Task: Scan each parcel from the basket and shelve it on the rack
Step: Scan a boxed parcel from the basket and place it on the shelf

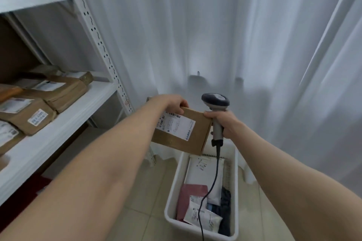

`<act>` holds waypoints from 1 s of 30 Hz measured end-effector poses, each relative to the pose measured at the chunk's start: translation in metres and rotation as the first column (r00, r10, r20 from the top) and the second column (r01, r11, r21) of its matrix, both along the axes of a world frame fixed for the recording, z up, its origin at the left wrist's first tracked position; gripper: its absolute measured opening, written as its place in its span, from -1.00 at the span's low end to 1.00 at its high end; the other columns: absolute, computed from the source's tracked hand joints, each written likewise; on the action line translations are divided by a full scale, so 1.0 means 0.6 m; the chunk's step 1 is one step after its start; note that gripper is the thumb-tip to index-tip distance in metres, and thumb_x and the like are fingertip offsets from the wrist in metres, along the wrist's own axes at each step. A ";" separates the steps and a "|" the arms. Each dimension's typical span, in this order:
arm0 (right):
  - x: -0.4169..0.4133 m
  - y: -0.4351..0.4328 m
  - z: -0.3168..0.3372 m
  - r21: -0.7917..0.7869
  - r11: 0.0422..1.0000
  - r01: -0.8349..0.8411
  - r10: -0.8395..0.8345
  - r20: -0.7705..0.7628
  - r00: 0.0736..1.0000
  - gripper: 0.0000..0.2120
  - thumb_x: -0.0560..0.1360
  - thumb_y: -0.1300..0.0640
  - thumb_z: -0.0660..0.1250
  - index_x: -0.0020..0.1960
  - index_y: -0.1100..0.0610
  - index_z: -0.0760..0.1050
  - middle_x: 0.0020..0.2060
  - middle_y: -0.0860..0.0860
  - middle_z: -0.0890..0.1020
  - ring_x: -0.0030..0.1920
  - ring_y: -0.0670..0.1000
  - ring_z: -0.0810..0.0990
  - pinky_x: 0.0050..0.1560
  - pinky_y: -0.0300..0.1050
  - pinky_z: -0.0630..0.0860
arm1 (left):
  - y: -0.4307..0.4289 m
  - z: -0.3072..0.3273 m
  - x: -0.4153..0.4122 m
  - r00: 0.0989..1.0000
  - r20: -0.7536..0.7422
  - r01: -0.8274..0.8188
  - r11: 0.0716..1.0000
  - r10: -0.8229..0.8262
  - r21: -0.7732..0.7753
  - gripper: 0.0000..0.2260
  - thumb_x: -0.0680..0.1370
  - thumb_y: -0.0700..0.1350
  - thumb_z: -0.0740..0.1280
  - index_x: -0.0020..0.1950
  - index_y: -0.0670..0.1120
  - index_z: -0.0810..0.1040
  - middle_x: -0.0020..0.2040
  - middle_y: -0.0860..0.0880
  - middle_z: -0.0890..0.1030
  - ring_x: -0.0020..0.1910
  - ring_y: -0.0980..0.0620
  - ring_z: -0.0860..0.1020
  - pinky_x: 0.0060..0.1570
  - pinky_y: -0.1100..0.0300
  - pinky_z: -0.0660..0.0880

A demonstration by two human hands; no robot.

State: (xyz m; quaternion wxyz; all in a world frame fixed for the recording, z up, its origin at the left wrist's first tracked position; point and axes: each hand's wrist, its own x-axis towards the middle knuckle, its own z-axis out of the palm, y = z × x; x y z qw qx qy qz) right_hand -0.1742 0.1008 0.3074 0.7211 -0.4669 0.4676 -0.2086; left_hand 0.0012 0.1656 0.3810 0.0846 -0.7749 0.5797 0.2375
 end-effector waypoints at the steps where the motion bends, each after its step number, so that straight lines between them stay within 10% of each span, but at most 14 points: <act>1: 0.007 0.011 0.003 -0.013 1.000 0.000 0.000 -0.003 1.000 -0.61 0.41 0.22 0.51 0.18 0.15 0.47 -0.04 0.13 0.63 -0.06 0.13 0.63 -0.11 0.07 0.60 | 0.009 0.010 0.007 1.000 0.004 0.004 1.000 -0.004 0.004 -0.64 0.59 -0.16 0.25 0.39 0.00 0.41 0.27 -0.03 0.53 0.21 -0.01 0.49 0.25 0.05 0.40; 8: 0.067 0.091 0.011 -0.010 0.997 0.082 -0.080 0.139 0.987 -0.78 0.45 0.31 0.46 -0.04 0.18 0.43 -0.09 0.17 0.60 -0.18 0.12 0.63 -0.30 0.00 0.60 | 0.079 0.027 0.057 0.968 0.244 0.020 0.953 0.057 -0.301 -0.61 0.61 -0.08 0.22 0.43 0.15 0.35 0.40 0.07 0.41 0.42 0.01 0.31 0.45 -0.20 -0.03; 12: 0.099 0.126 0.010 0.163 0.963 0.215 -0.250 0.236 0.939 -0.80 0.48 0.30 0.43 -0.04 0.17 0.41 -0.23 0.12 0.61 -0.28 0.07 0.64 -0.36 -0.04 0.60 | 0.133 0.002 0.089 0.801 -0.051 -0.461 0.560 0.597 -0.688 -0.28 0.51 -0.01 0.39 0.55 -0.01 0.05 0.48 -0.14 0.19 0.48 -0.13 0.16 0.43 -0.15 0.13; 15: 0.107 0.142 0.009 0.292 0.917 0.271 -0.353 0.278 0.894 -0.77 0.48 0.27 0.44 -0.02 0.11 0.40 -0.21 0.11 0.64 -0.26 0.07 0.66 -0.37 -0.06 0.61 | 0.179 -0.023 0.118 0.424 -0.626 -0.904 0.345 0.654 -0.253 -0.27 0.46 0.06 0.45 0.49 -0.16 0.19 0.40 -0.10 0.36 0.40 -0.15 0.33 0.37 -0.15 0.29; 19: 0.115 0.153 0.006 0.251 0.940 0.230 -0.292 0.244 0.925 -0.77 0.49 0.22 0.44 0.06 0.14 0.44 -0.14 0.11 0.65 -0.18 0.09 0.65 -0.26 0.00 0.60 | 0.203 -0.046 0.114 0.053 -0.902 -0.917 0.379 0.428 0.125 -0.68 0.55 -0.14 0.38 0.28 -0.16 0.46 -0.05 -0.08 0.64 -0.05 -0.08 0.61 -0.02 -0.09 0.55; 26: 0.116 0.163 0.030 0.057 0.981 0.187 -0.195 0.179 0.964 -0.91 0.49 0.21 0.41 -0.07 0.17 0.51 -0.29 0.06 0.55 -0.37 -0.02 0.51 -0.30 -0.14 0.50 | 0.194 -0.057 0.124 0.225 -0.881 -0.944 0.316 0.415 -0.092 -0.83 0.56 -0.22 0.34 0.12 -0.06 0.47 0.02 -0.09 0.58 -0.18 -0.01 0.55 -0.29 0.15 0.49; 30: 0.118 0.175 0.065 -0.005 0.998 0.063 -0.060 0.199 0.978 -0.96 0.49 0.25 0.37 -0.10 0.22 0.53 -0.47 0.06 0.53 -0.52 -0.04 0.47 -0.45 -0.20 0.47 | 0.186 -0.073 0.117 0.340 -0.836 -0.914 0.359 0.431 -0.187 -0.65 0.55 -0.23 0.33 0.34 -0.12 0.45 0.16 -0.11 0.59 0.00 -0.07 0.56 -0.03 0.06 0.54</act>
